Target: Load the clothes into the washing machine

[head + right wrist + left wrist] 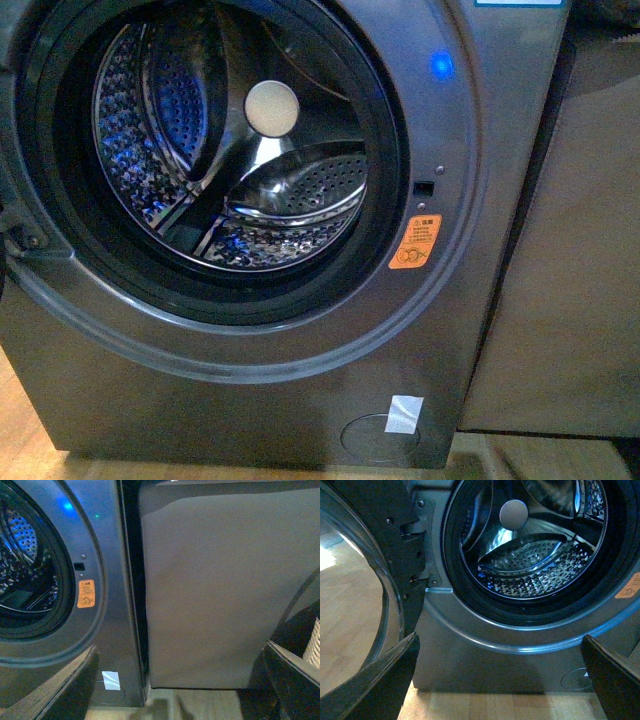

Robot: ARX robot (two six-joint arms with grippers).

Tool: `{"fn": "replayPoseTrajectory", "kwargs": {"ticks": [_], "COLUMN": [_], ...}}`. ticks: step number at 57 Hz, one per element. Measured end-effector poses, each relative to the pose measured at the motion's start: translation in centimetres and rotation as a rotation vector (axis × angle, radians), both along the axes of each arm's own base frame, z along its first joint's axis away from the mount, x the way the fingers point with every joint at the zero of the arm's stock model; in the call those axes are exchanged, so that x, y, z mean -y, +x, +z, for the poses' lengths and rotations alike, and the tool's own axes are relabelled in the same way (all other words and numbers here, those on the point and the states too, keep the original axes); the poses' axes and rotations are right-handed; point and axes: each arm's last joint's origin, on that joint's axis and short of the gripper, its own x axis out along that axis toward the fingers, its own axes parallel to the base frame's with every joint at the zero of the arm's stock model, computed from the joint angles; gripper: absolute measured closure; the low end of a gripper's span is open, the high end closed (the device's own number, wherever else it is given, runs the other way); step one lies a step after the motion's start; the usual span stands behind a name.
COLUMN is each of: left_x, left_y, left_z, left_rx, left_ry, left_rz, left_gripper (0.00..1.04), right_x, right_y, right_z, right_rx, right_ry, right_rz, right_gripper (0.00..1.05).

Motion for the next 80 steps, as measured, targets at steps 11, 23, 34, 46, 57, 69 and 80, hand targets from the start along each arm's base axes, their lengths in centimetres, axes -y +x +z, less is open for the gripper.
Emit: {"fn": "replayPoseTrajectory", "kwargs": {"ticks": [11,23,34,46,57,69,80], "left_x": [0.0,0.0,0.0,0.0,0.0,0.0,0.0], "left_y": [0.0,0.0,0.0,0.0,0.0,0.0,0.0], "left_z": [0.0,0.0,0.0,0.0,0.0,0.0,0.0], "left_rx": [0.000,0.000,0.000,0.000,0.000,0.000,0.000], "left_ry": [0.000,0.000,0.000,0.000,0.000,0.000,0.000], "left_rz": [0.000,0.000,0.000,0.001,0.000,0.000,0.000], "left_gripper": [0.07,0.07,0.07,0.07,0.07,0.07,0.07], "right_x": [0.0,0.0,0.0,1.7,6.0,13.2,21.4], "right_y": [0.0,0.0,0.0,1.4,3.2,6.4,9.4], "right_z": [0.0,0.0,0.0,1.1,4.0,6.9,8.6], "right_rx": [0.000,0.000,0.000,0.039,0.084,0.033,-0.167], "right_ry": [0.000,0.000,0.000,-0.007,0.016,0.038,0.049], "right_rz": [0.000,0.000,0.000,0.269,0.215,0.021,-0.153], "right_gripper": [0.07,0.07,0.07,0.07,0.07,0.07,0.07]}}
